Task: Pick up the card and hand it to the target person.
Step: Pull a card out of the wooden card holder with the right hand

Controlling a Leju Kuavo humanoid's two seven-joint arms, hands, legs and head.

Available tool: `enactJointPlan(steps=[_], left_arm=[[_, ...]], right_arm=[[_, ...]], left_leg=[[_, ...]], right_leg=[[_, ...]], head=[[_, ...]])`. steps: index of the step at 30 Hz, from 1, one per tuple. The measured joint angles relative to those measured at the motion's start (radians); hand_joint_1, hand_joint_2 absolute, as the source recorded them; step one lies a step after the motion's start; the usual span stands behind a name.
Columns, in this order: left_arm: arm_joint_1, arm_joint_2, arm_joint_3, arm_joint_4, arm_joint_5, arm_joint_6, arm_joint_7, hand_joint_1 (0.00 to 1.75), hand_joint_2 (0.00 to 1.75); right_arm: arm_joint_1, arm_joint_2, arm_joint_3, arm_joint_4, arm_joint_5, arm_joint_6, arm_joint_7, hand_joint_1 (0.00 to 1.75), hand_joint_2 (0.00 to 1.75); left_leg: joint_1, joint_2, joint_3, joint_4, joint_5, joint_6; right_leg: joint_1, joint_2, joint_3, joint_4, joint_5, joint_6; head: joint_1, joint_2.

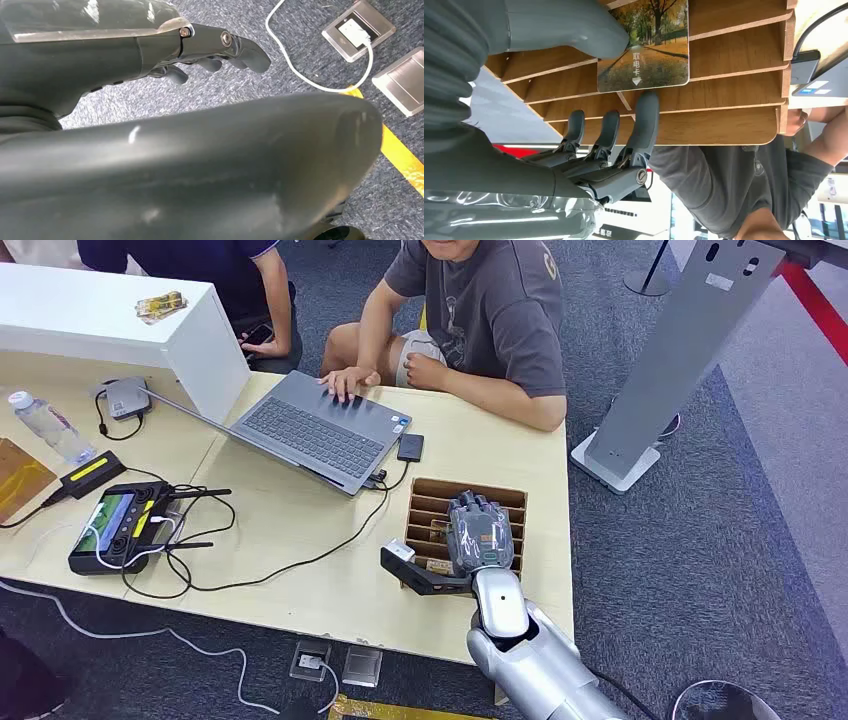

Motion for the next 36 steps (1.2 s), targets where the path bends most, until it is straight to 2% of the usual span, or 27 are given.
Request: enactJointPlan(steps=[9, 14, 28, 36], left_arm=[[0.0, 0.0, 0.0, 0.0, 0.0, 0.0, 0.0, 0.0, 0.0], [0.0, 0.0, 0.0, 0.0, 0.0, 0.0, 0.001, 0.0, 0.0], [0.0, 0.0, 0.0, 0.0, -0.001, 0.001, 0.009, 0.0, 0.0], [0.0, 0.0, 0.0, 0.0, -0.002, 0.001, 0.011, 0.0, 0.0]], right_arm=[[0.001, 0.002, 0.001, 0.008, -0.001, -0.009, -0.005, 1.26, 1.75], [0.002, 0.002, 0.001, 0.014, -0.003, -0.01, -0.009, 1.35, 1.75], [0.004, 0.007, 0.001, 0.016, -0.044, -0.023, -0.027, 1.38, 1.75], [0.005, 0.001, -0.004, -0.039, -0.095, -0.015, -0.039, 1.39, 1.75]], left_leg=[[0.0, 0.0, 0.002, 0.0, 0.0, 0.0], [0.0, 0.0, 0.002, 0.0, 0.0, 0.0], [0.0, 0.0, 0.002, 0.0, 0.0, 0.0], [0.0, 0.001, 0.002, 0.0, 0.0, 0.0]], right_leg=[[0.0, 0.0, 0.002, 0.0, 0.0, 0.0], [0.0, 0.0, 0.002, 0.0, 0.0, 0.0], [0.0, 0.0, 0.002, 0.0, 0.0, 0.0], [0.0, 0.001, 0.001, 0.0, 0.0, 0.0]], head=[[0.0, 0.0], [0.0, 0.0], [0.0, 0.0], [0.0, 0.0]])
